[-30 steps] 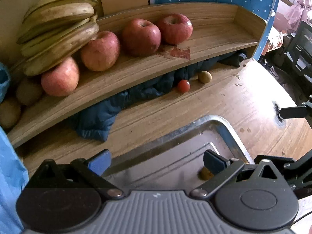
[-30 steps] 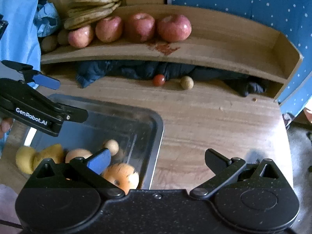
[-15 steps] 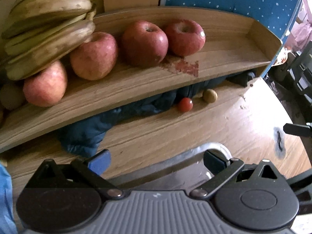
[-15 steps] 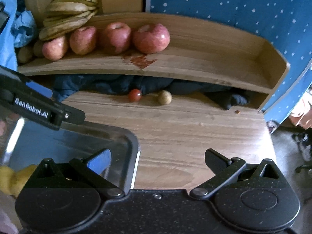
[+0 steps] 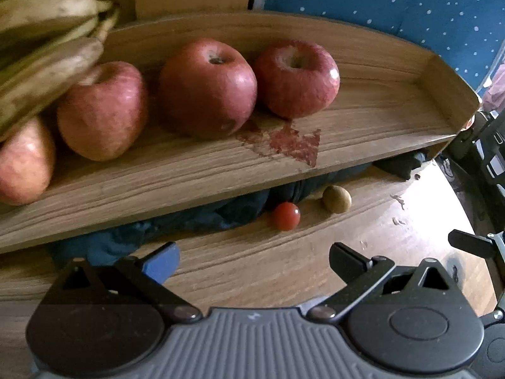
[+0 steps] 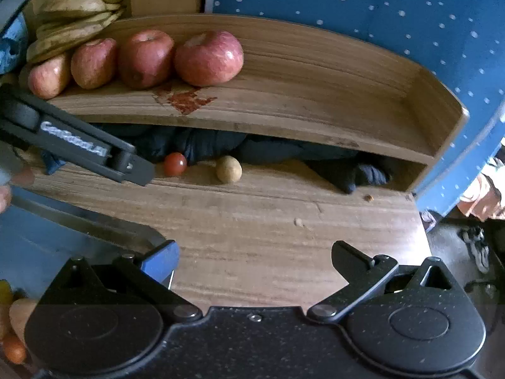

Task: Organize fruits
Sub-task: 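Move both open tools back toward the cherry tomato and small round fruit, then grasp the cherry tomato with the left tool while the right tool grasps the small round fruit, then carry the cherry tomato and small round fruit over the steel tray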

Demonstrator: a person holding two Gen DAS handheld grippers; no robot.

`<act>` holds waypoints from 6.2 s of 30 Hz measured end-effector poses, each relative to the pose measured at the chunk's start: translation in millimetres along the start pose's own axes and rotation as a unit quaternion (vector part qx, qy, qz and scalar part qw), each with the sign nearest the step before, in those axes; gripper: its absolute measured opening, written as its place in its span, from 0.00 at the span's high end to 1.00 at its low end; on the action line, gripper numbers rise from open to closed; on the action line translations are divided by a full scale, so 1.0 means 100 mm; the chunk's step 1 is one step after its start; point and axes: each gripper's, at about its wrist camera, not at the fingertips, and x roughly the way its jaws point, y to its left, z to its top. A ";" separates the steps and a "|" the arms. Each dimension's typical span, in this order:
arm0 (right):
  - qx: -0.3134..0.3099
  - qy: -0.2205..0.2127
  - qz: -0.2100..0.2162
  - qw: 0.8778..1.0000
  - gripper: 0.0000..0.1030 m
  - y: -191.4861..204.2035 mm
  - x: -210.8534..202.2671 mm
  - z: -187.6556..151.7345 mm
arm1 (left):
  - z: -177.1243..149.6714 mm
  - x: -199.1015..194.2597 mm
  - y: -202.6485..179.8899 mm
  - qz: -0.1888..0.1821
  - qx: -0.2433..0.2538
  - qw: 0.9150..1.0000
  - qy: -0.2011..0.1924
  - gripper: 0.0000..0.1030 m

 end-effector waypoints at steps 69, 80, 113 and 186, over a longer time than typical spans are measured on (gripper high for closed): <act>-0.089 -0.037 0.059 0.994 0.70 0.05 0.64 0.33 | 0.13 0.43 0.02 -0.067 -0.073 0.995 -0.008 0.73; -0.088 -0.041 0.065 0.993 0.74 0.03 0.59 0.35 | 0.09 0.36 0.07 -0.067 -0.075 0.995 -0.011 0.75; -0.116 -0.063 0.111 0.985 0.74 0.30 -0.19 0.01 | -0.45 -0.30 0.18 -0.046 -0.085 0.995 -0.036 0.75; -0.192 -0.045 0.213 0.957 0.74 0.97 -0.41 -0.30 | -1.13 -0.72 0.72 0.021 -0.164 0.986 0.000 0.75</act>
